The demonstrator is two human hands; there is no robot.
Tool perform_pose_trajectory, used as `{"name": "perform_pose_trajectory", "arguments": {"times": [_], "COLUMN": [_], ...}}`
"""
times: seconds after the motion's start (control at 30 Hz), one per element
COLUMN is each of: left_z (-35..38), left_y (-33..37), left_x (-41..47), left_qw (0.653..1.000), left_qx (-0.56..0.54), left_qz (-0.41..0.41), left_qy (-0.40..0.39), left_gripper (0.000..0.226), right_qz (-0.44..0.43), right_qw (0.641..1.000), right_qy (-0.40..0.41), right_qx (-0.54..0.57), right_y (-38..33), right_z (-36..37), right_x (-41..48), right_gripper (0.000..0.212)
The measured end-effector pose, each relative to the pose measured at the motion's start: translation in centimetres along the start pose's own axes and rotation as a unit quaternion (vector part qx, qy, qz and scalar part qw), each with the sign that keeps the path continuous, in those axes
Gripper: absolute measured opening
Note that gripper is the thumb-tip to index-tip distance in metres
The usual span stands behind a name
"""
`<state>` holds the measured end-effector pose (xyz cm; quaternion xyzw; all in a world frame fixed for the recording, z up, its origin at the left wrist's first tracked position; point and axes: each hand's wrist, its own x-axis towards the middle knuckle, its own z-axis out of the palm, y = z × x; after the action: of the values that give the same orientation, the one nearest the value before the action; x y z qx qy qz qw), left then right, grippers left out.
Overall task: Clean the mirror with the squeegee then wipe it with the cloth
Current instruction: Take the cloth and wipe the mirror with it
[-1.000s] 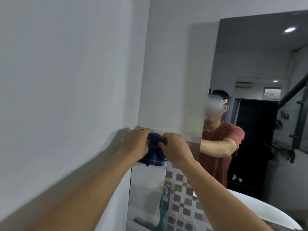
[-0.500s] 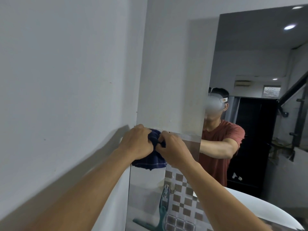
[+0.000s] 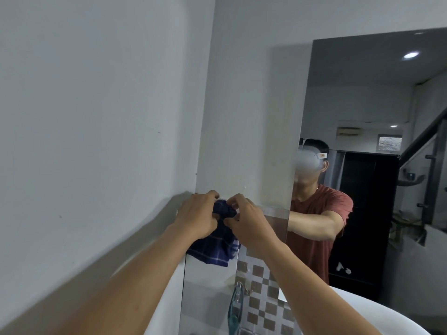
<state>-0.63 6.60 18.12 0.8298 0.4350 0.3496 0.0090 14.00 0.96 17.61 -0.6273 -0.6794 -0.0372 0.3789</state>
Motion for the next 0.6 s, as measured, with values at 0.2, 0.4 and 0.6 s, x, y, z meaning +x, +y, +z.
{"name": "perform_pose_trajectory", "arguments": {"times": [0.2, 0.4, 0.6], "left_z": [-1.2, -3.1, -5.2], "left_y": [1.1, 2.1, 4.1], "left_x": [-0.4, -0.8, -1.3], "left_qw": [0.992, 0.991, 0.987], "left_qx": [0.1, 0.065, -0.152], "left_qz": [0.053, 0.084, 0.054], "left_qy": [0.058, 0.079, -0.024], "left_gripper": [0.021, 0.017, 0.017], "right_qz": [-0.008, 0.026, 0.037], "right_qw": [1.0, 0.998, 0.986], "right_qy": [-0.001, 0.012, 0.023], "right_qx": [-0.029, 0.053, 0.162], "right_y": [0.2, -0.2, -0.6], "right_z": [-0.5, -2.7, -7.3], "right_x": [0.1, -0.6, -3.4], "right_gripper": [0.039, 0.025, 0.021]}}
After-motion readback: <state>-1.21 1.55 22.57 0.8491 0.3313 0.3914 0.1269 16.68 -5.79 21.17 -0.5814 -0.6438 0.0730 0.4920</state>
